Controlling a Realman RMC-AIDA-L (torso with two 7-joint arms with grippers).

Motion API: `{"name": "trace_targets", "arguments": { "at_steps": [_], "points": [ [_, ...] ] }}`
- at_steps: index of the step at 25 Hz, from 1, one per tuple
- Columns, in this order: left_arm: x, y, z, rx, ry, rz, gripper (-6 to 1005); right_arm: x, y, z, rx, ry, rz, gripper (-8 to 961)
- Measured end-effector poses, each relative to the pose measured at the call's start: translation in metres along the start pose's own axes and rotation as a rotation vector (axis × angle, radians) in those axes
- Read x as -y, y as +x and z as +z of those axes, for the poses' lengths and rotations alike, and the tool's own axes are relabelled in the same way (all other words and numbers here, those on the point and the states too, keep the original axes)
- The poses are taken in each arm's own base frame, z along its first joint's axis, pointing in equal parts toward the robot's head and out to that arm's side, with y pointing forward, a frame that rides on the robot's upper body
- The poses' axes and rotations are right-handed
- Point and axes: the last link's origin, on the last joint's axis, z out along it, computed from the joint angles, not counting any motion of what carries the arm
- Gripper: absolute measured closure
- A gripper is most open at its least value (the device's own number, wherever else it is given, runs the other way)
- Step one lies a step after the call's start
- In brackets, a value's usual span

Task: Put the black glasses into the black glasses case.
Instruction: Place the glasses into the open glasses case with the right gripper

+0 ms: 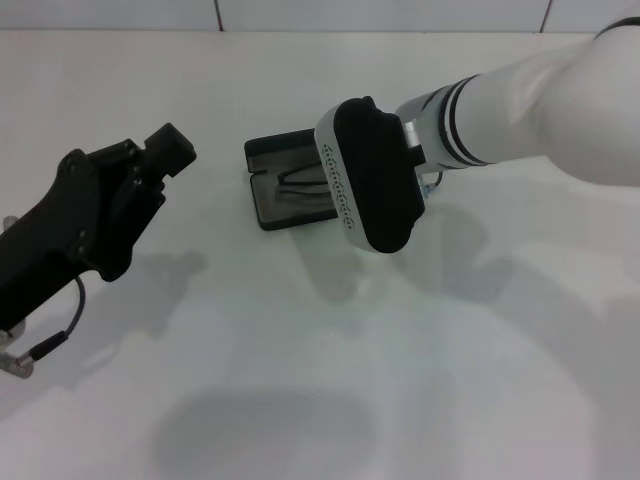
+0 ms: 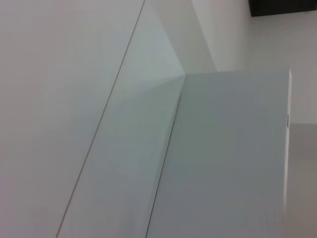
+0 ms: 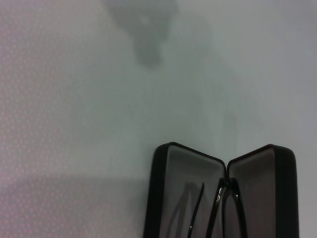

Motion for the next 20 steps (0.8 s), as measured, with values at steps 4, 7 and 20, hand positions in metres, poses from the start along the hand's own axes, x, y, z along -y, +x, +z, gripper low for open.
{"name": "trace_targets", "arguments": {
  "at_steps": [4, 7, 20],
  "points": [
    [-0.0004, -0.0006, 0.0006, -0.002, -0.001, 0.005, 968, 0.0006, 0.0013, 0.0007, -0.002, 0.003, -0.002, 898],
    [-0.0004, -0.0011, 0.0009, -0.001, 0.001, 0.004, 968, 0.0003, 0.0021, 0.0010, -0.005, 0.002, -0.001, 898],
    [-0.0016, -0.0043, 0.0003, 0.012, 0.004, -0.004, 967, 0.0012, -0.0054, -0.0016, 0.020, 0.009, 0.005, 745]
  ]
}}
